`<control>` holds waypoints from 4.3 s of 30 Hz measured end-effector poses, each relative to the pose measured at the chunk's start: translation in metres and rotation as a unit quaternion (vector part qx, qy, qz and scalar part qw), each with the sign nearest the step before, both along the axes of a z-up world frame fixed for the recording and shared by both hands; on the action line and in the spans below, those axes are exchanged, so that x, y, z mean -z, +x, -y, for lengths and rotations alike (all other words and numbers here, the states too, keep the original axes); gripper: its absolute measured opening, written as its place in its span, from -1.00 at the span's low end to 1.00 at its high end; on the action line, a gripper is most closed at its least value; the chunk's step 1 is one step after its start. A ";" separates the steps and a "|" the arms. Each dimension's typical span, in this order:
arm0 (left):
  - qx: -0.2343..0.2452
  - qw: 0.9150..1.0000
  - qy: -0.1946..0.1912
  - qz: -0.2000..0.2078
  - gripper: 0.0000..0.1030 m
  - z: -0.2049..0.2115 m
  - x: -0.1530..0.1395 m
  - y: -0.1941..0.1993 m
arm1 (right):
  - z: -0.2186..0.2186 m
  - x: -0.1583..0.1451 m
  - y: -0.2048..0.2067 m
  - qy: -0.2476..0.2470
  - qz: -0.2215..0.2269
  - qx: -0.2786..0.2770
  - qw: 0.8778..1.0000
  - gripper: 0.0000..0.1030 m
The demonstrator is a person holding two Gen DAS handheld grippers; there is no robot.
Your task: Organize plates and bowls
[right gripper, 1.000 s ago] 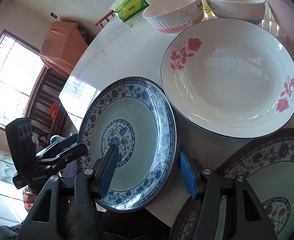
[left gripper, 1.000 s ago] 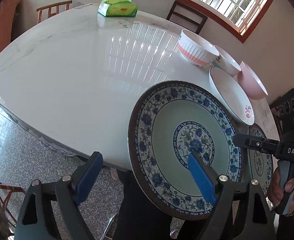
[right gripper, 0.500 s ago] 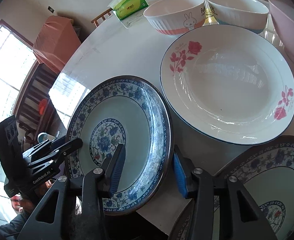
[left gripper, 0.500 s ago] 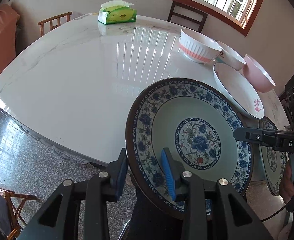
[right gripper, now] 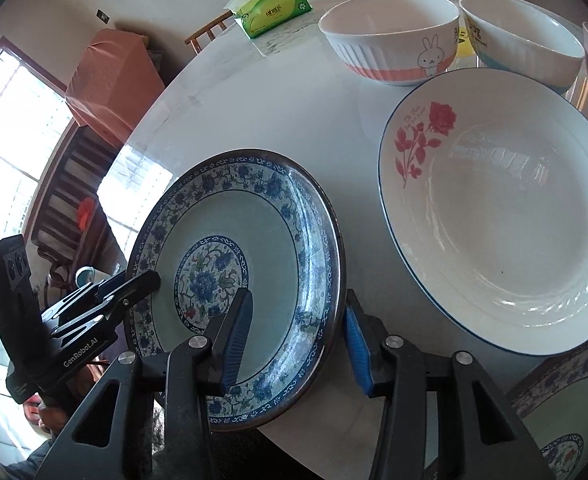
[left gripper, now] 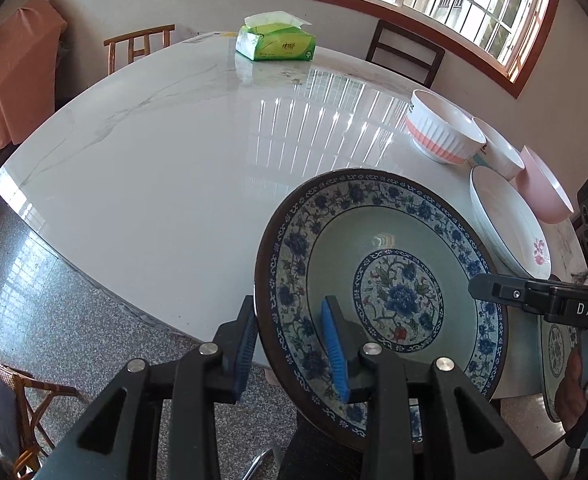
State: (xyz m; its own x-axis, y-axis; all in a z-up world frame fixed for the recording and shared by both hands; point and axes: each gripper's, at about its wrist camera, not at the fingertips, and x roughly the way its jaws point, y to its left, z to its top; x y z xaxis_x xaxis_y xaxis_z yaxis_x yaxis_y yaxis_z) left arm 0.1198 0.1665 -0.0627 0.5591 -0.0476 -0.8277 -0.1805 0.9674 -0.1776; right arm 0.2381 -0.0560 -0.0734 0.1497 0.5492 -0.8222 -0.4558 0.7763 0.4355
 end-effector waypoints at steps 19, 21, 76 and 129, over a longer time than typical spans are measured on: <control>-0.046 0.999 -0.002 0.008 -0.37 -0.044 0.004 0.022 | -0.043 -0.001 0.006 -0.003 0.014 -0.002 1.000 -0.16; -0.050 0.999 -0.006 0.011 -0.37 -0.047 0.006 0.022 | -0.045 -0.003 0.004 -0.007 0.020 -0.001 1.000 -0.16; 0.200 0.975 -0.090 -0.037 -0.29 0.234 -0.001 -0.011 | 0.315 0.018 -0.158 0.156 0.111 0.223 0.956 -0.70; 0.155 0.985 -0.036 0.059 -0.40 0.156 -0.019 -0.054 | 0.226 0.012 -0.167 0.146 0.116 0.163 0.969 -0.67</control>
State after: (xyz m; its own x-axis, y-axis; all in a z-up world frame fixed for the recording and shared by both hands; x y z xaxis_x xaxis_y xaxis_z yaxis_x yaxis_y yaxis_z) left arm 0.0662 0.0102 -0.0442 0.6011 -0.2872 -0.7458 0.1486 0.9571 -0.2489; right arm 0.0711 -0.2817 -0.0850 0.5158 0.6460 -0.5627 -0.3194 0.7544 0.5735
